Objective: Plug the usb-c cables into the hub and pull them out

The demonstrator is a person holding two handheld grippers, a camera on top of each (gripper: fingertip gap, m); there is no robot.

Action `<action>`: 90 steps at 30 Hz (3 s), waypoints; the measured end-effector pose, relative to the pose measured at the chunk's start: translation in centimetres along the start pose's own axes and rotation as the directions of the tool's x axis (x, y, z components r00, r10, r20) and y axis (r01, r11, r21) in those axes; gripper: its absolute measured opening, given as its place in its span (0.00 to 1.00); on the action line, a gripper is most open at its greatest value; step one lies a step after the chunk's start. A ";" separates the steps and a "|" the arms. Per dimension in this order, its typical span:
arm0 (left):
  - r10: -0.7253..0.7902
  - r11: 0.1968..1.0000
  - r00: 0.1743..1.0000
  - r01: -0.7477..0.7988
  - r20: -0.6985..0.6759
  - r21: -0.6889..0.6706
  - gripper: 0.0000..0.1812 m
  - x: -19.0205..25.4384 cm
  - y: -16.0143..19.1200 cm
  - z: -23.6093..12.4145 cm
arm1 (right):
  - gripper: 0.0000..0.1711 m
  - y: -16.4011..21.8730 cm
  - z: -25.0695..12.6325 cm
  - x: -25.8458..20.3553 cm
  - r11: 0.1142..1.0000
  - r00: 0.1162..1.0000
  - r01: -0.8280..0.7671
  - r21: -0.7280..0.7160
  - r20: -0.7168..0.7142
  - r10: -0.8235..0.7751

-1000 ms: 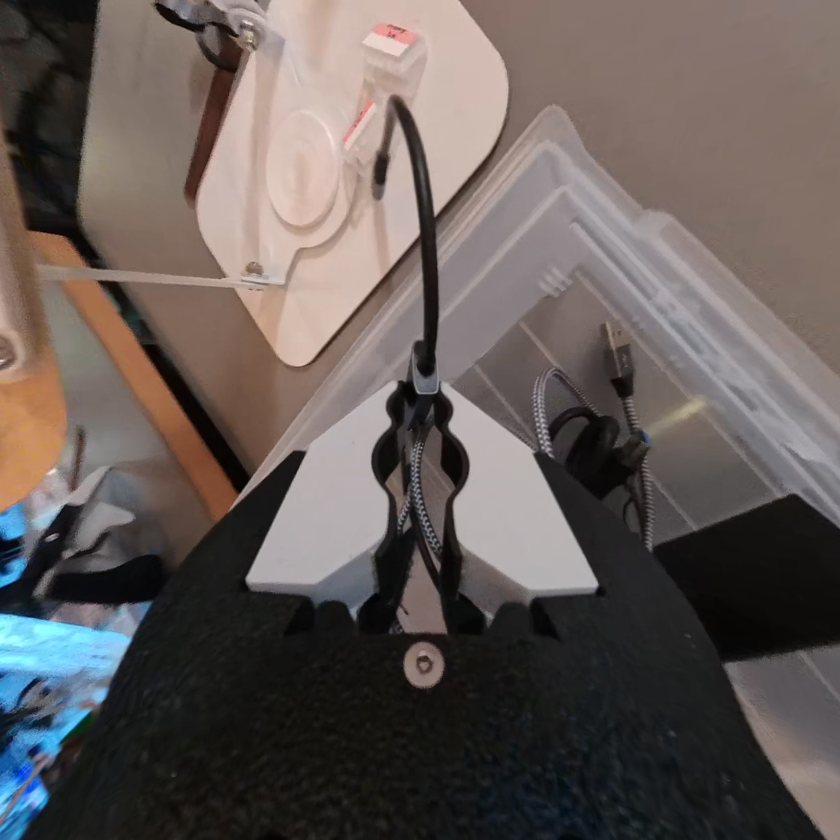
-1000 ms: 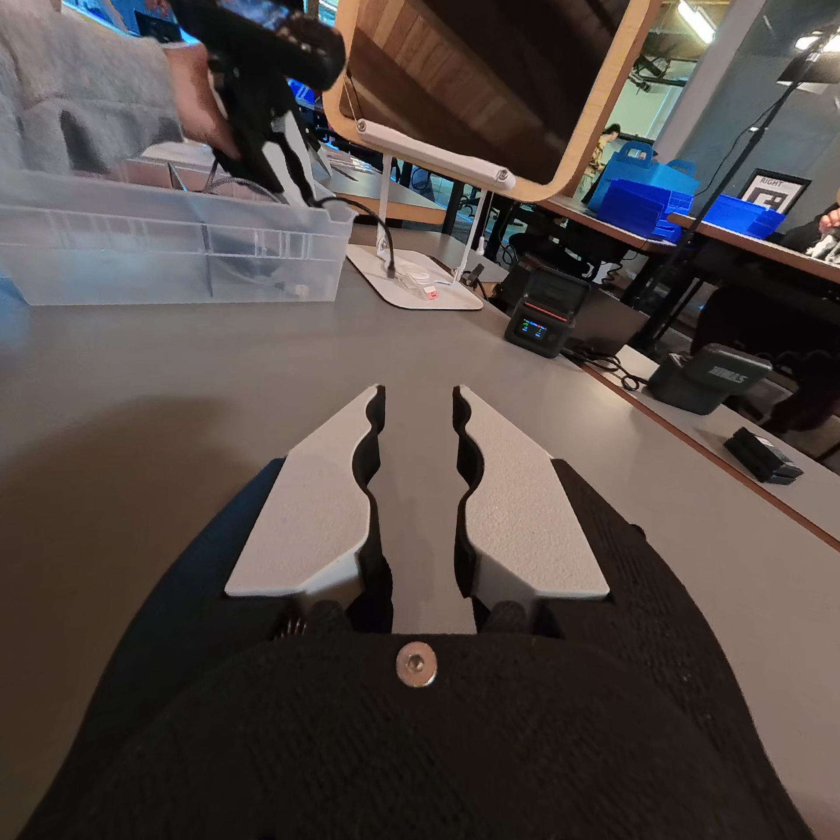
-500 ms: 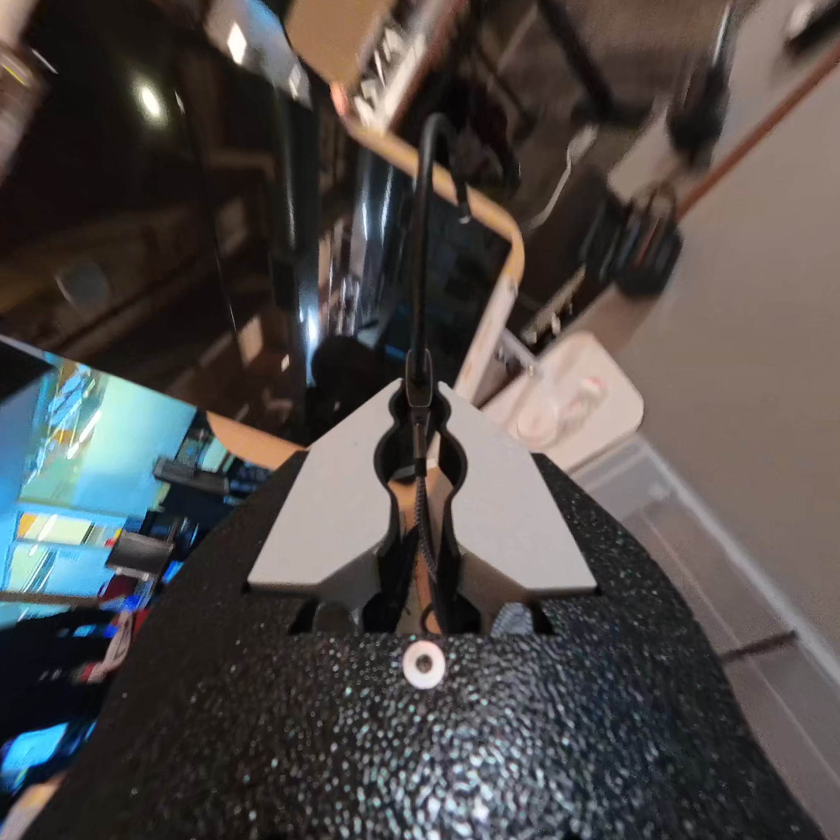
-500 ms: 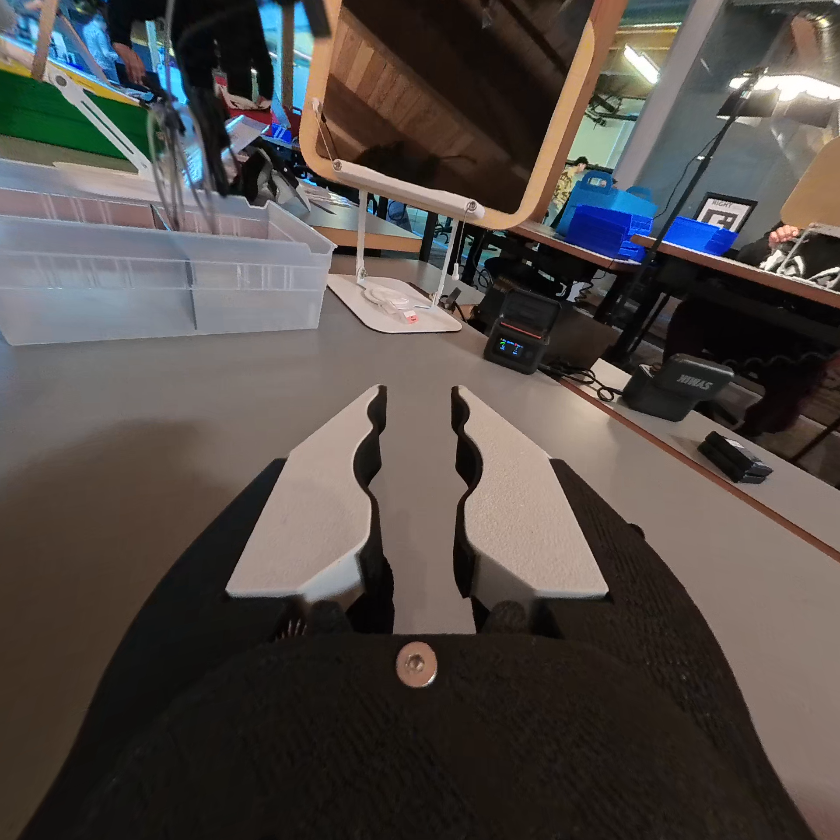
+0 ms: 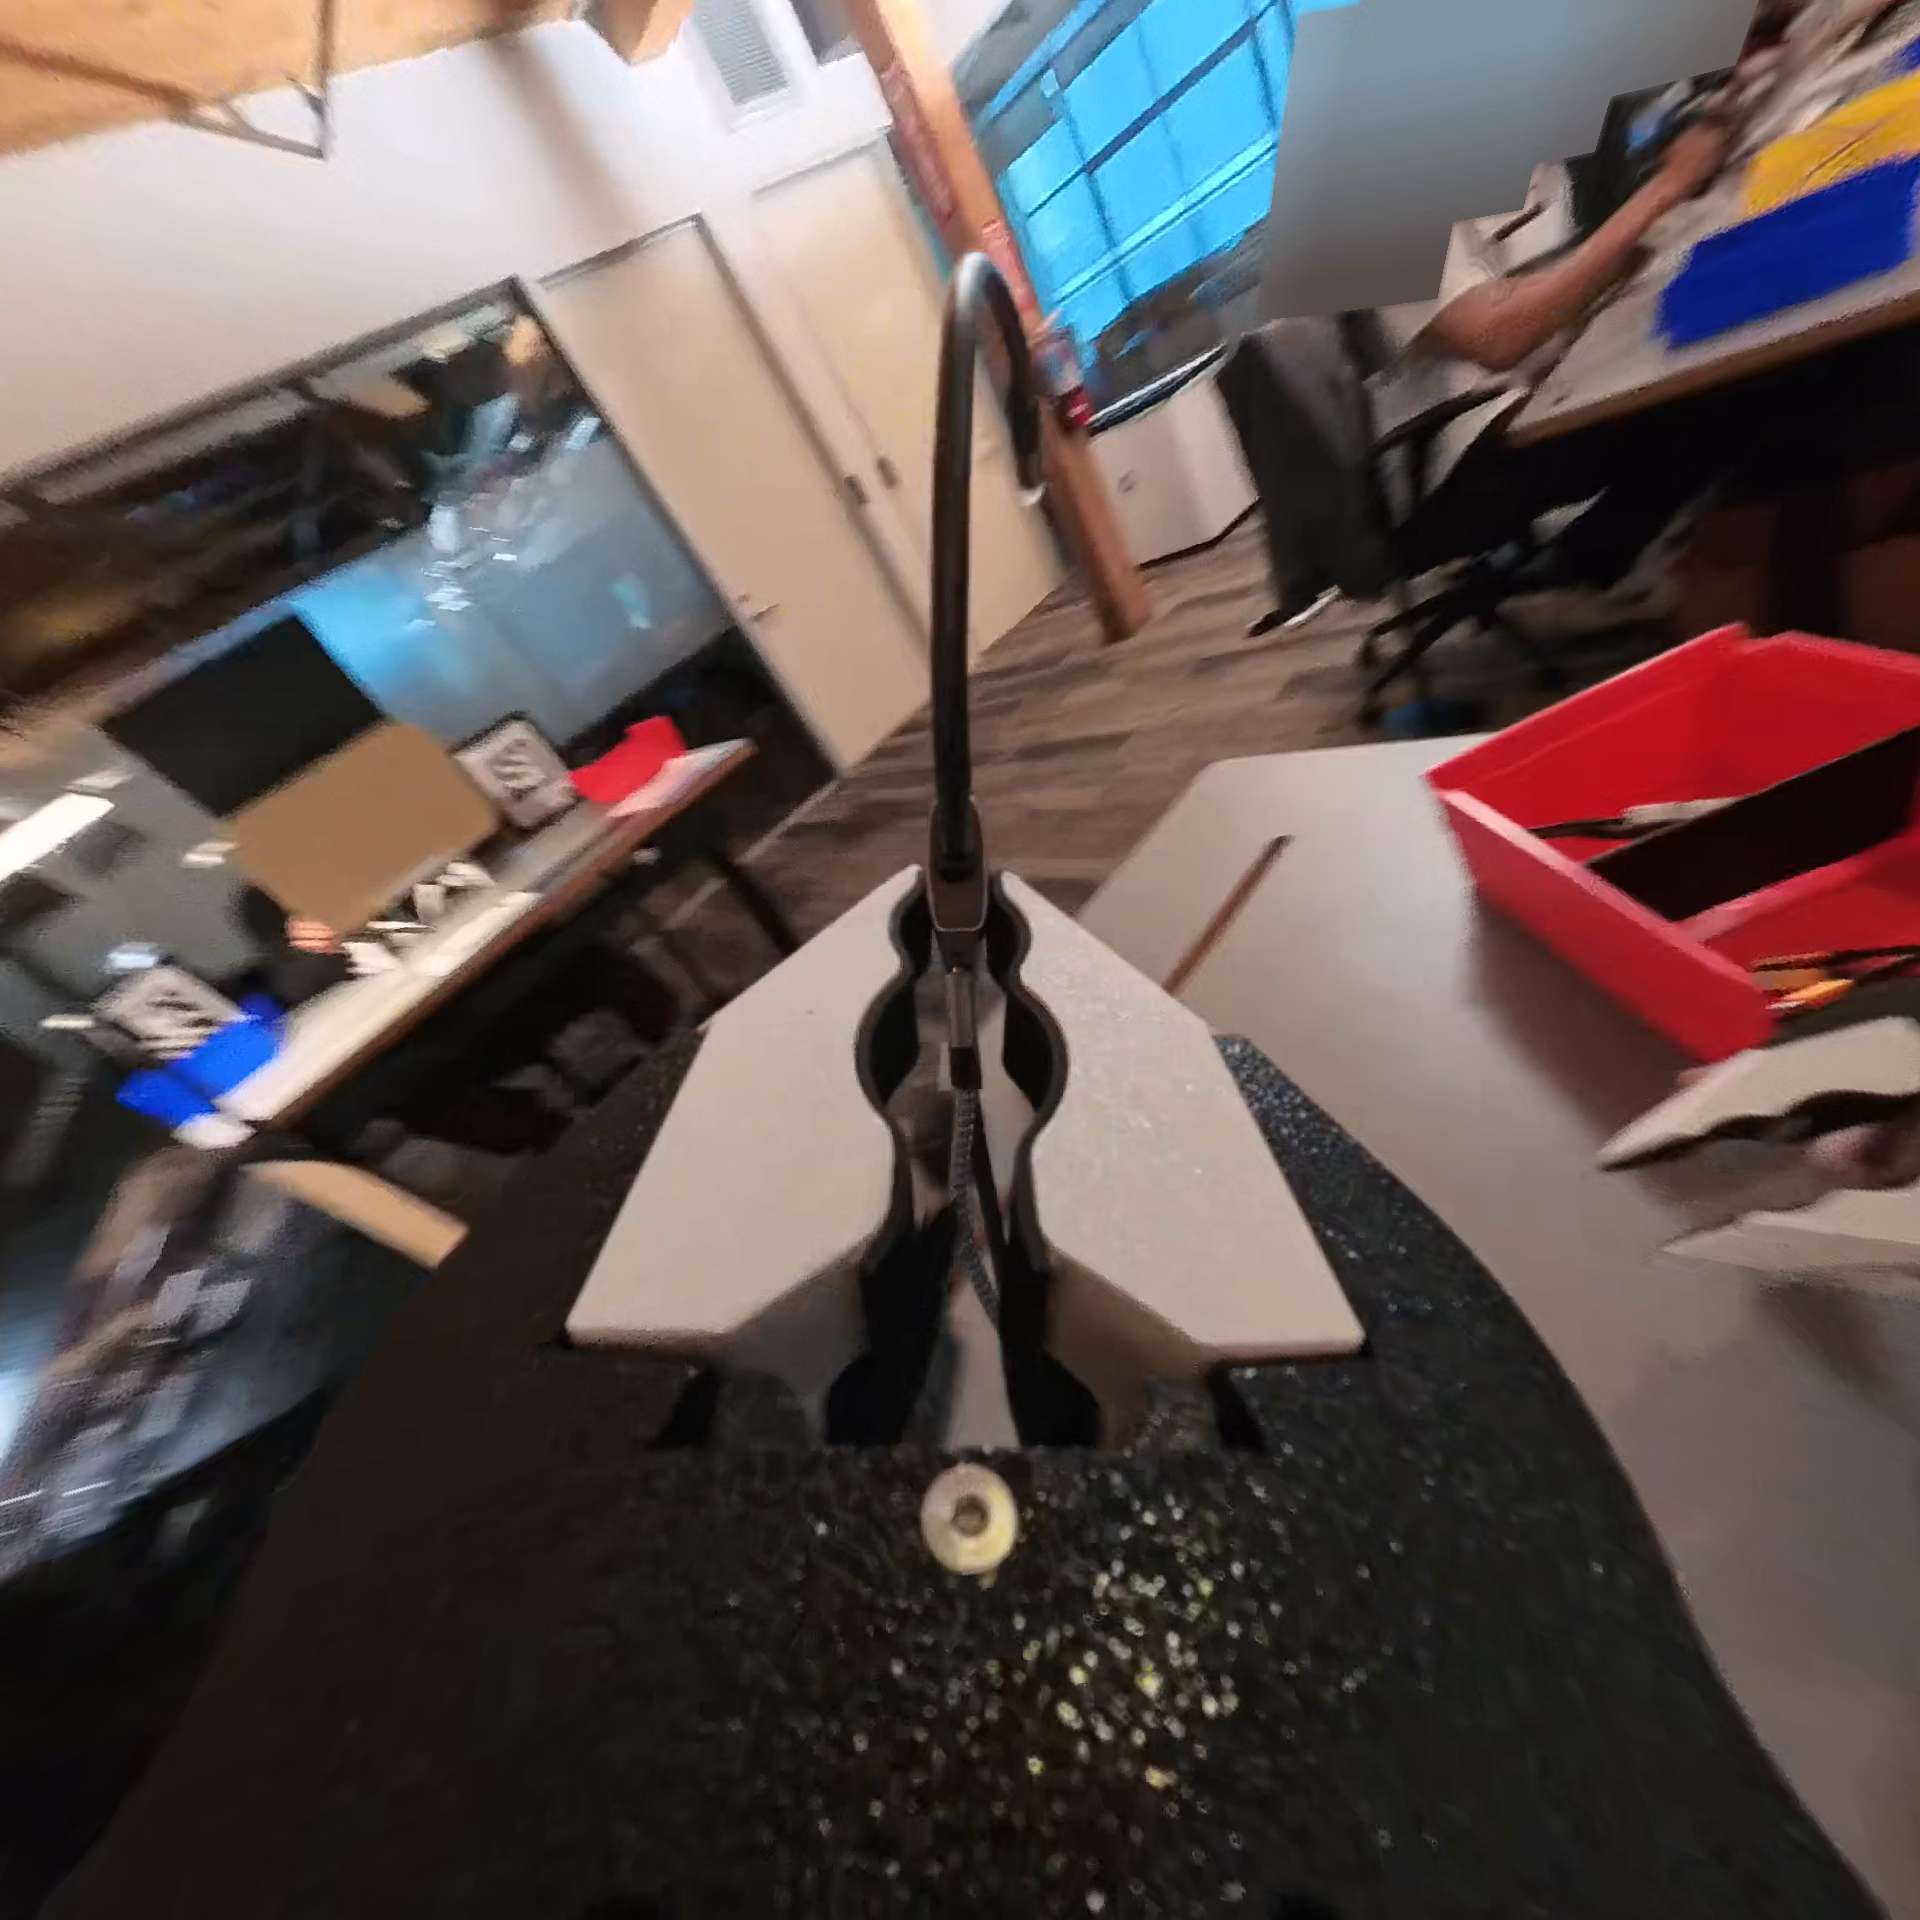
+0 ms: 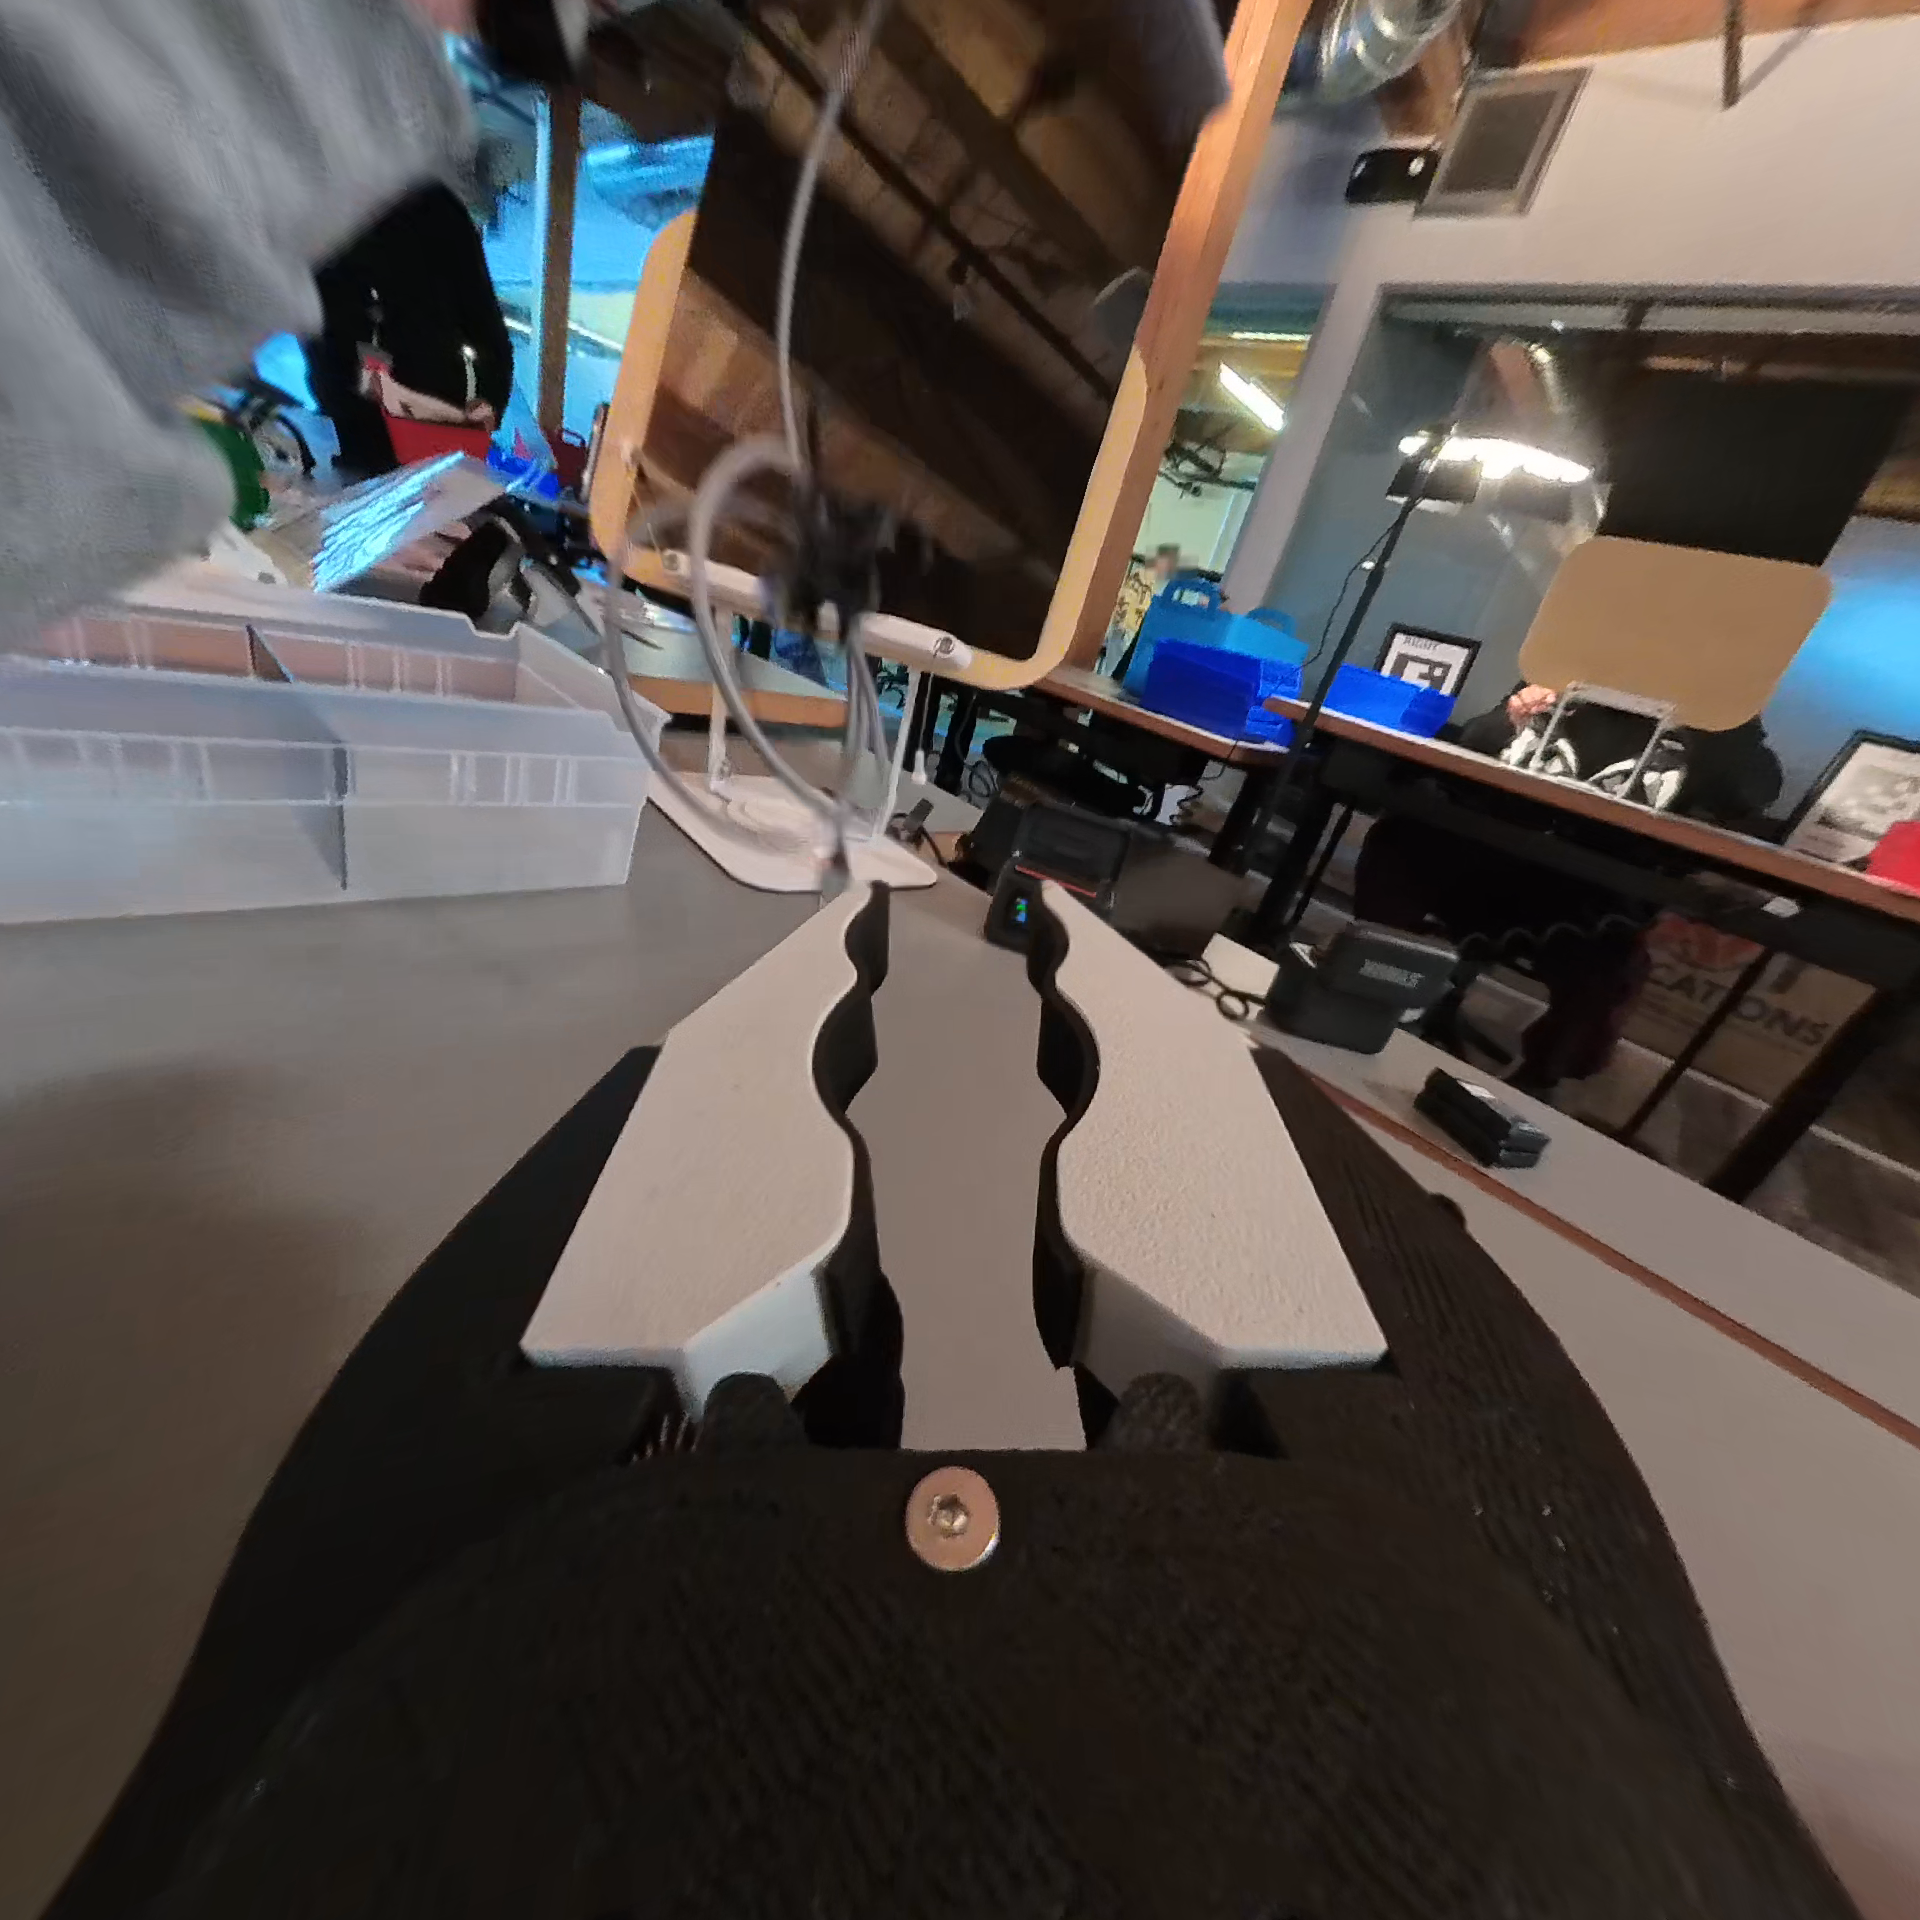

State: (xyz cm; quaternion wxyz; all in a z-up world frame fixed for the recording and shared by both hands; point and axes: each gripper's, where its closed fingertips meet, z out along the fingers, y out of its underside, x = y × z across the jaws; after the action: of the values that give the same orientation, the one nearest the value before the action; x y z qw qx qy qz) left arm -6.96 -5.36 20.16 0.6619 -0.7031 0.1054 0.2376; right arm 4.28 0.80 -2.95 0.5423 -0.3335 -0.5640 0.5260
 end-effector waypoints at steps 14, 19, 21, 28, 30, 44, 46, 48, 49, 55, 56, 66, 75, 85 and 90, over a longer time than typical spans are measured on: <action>-0.423 0.794 0.597 0.606 -0.682 0.037 0.04 16.7 9.4 1.2 | 0.27 -2.8 0.8 1.4 0.931 0.918 -0.351 0.100 0.234 0.321; -0.492 0.739 0.511 0.673 -0.705 -0.028 0.05 17.0 10.4 1.0 | 0.06 -2.7 0.6 -0.9 0.959 0.892 -0.284 0.001 0.368 0.264; -0.614 0.677 0.505 0.732 -0.607 -0.075 0.13 15.9 11.9 2.2 | 0.06 -2.7 0.8 -0.2 0.987 0.953 -0.155 0.031 0.269 0.141; -0.813 0.529 0.391 0.805 -0.431 -0.267 0.51 17.9 15.4 3.2 | 0.05 -1.8 1.1 1.6 0.794 0.780 0.606 -0.058 -0.155 -0.606; -0.840 0.433 0.289 0.867 -0.459 -0.248 0.37 17.6 14.7 3.3 | 0.05 -1.0 1.3 1.2 0.664 0.643 0.737 -0.125 -0.174 -0.746; -0.897 0.080 -0.063 0.950 -0.438 -0.301 0.17 17.3 17.2 4.9 | 0.05 1.3 2.0 0.5 0.136 0.089 0.937 -0.321 -0.158 -0.983; -0.894 0.111 -0.036 0.948 -0.446 -0.298 0.14 17.3 17.0 4.8 | 0.05 1.6 2.2 0.1 0.115 0.071 0.943 -0.312 -0.147 -0.987; -0.893 0.142 -0.014 0.940 -0.449 -0.311 0.14 17.8 16.8 4.9 | 0.05 1.9 2.5 -0.5 0.091 0.051 0.949 -0.300 -0.141 -0.989; -0.895 0.148 -0.010 0.937 -0.447 -0.317 0.12 18.0 16.8 4.9 | 0.05 1.9 2.6 -0.7 0.089 0.047 0.951 -0.296 -0.145 -0.988; -0.888 0.315 0.162 0.896 -0.431 -0.312 0.05 18.4 17.9 4.4 | 0.17 4.3 2.6 -2.4 0.339 0.346 0.926 -0.168 0.016 -0.938; -0.867 0.382 0.223 0.871 -0.446 -0.307 0.05 18.5 18.0 4.1 | 0.20 4.9 2.4 -2.9 0.425 0.438 0.894 -0.141 0.080 -0.895; -0.430 0.902 0.729 0.371 -0.533 -0.221 0.04 22.2 20.2 1.1 | 0.30 3.0 -1.7 -5.6 0.903 0.809 0.404 -0.148 0.519 -0.276; -0.118 0.993 0.765 0.078 -0.633 -0.091 0.04 25.9 20.6 0.8 | 0.10 5.0 -1.3 -6.2 0.869 0.755 0.401 -0.291 0.641 -0.134; -0.103 0.994 0.760 0.055 -0.642 -0.095 0.04 26.5 20.7 0.9 | 0.10 5.1 -1.4 -6.2 0.868 0.749 0.376 -0.323 0.658 -0.080; -0.092 0.995 0.755 0.049 -0.649 -0.085 0.04 26.5 20.6 0.9 | 0.04 5.5 -1.4 -6.3 0.860 0.737 0.380 -0.340 0.673 -0.060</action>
State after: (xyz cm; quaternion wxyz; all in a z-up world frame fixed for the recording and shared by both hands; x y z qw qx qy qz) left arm 6.23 -2.16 -10.54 0.5698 -0.7657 0.2951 -0.0440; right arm 5.73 -3.66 -10.08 0.2824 -0.1796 -0.8578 0.3900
